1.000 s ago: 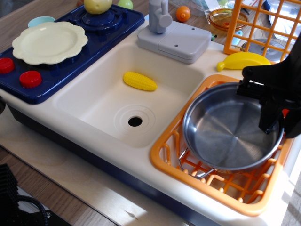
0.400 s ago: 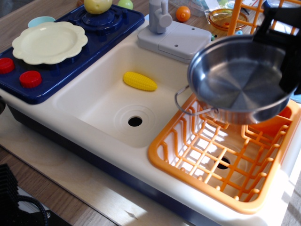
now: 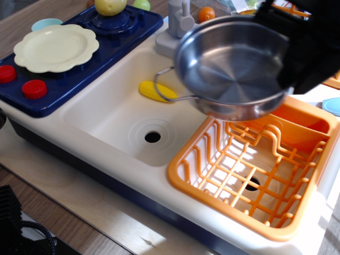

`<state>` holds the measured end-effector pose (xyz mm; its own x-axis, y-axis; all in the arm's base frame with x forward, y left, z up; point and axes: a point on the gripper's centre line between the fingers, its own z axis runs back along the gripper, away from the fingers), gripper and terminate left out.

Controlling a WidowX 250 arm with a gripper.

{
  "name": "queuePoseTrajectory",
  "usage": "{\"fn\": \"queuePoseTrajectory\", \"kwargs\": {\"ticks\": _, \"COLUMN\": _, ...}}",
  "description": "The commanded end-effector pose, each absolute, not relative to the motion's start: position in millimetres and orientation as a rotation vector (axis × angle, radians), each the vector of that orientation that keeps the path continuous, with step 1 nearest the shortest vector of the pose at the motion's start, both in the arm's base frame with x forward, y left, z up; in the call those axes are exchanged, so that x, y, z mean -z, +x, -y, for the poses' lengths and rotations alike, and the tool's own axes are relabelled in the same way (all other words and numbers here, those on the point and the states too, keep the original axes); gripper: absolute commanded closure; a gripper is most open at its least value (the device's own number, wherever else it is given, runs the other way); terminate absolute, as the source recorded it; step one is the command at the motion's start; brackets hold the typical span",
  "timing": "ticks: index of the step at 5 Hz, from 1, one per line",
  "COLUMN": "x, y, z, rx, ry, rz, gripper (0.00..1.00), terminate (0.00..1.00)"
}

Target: Put pan from drying rack into sink

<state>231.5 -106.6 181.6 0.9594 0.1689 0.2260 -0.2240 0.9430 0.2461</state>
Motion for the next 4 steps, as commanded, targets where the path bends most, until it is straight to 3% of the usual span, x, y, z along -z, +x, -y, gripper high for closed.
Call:
{"fn": "queuePoseTrajectory", "kwargs": {"ticks": 1, "x": -169, "y": 227, "z": 56, "rx": -0.118, "ry": 0.255, "rz": 0.274, "gripper": 1.0, "terminate": 0.0}}
{"fn": "queuePoseTrajectory", "kwargs": {"ticks": 3, "x": -130, "y": 220, "z": 18, "rx": -0.035, "ry": 0.238, "rz": 0.352, "gripper": 1.0, "terminate": 0.0}}
{"fn": "queuePoseTrajectory", "kwargs": {"ticks": 4, "x": -118, "y": 228, "z": 19, "rx": 0.011, "ry": 0.177, "rz": 0.363, "gripper": 0.0, "terminate": 0.0}}
